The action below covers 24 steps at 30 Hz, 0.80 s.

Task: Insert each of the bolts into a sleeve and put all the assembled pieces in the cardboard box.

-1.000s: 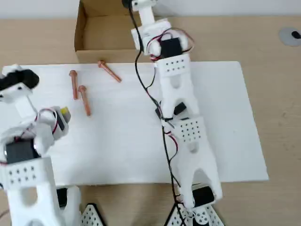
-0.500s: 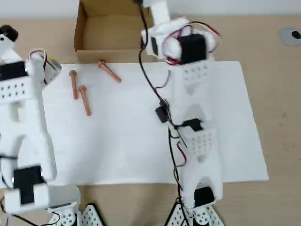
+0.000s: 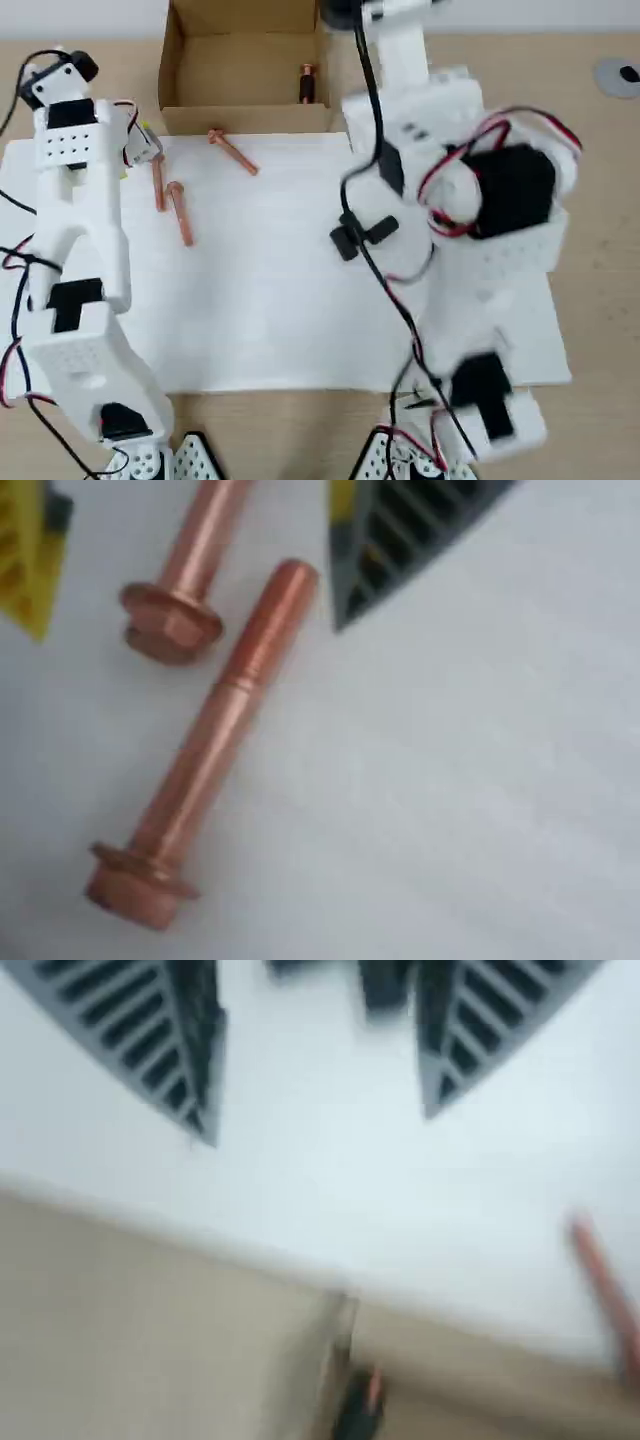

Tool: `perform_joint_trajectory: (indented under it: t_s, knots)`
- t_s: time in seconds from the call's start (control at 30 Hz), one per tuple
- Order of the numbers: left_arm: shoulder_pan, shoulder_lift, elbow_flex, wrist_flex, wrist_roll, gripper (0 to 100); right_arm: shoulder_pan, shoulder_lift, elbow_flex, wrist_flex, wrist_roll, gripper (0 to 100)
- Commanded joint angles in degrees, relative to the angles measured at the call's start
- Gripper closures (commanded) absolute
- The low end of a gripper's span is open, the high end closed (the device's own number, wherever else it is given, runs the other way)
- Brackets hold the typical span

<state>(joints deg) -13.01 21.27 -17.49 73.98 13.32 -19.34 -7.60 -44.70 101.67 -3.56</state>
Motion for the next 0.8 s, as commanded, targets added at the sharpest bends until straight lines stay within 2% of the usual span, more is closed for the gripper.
perform_joint_trajectory:
  t_s: [0.0,0.2,0.37,0.53,0.77]
  knots:
    - [-0.35,1.19,-3.78,0.26,-3.60,80,0.31,-12.35,19.38,0.62,-0.35,83.1]
    - [0.09,4.18,-3.78,-0.09,-7.12,80,4.88,-28.62,43.74,-8.35,-2.02,83.1]
    - [0.09,6.37,-3.87,-0.70,-8.70,80,5.32,-40.57,58.33,-14.07,-2.02,83.2]
    - [-0.26,8.48,-3.87,-4.22,-13.36,80,5.32,-49.01,66.59,-15.21,-2.02,83.2]
    - [-0.35,8.92,-3.87,-8.88,-15.03,80,5.32,-55.16,71.52,-14.95,-2.02,83.2]
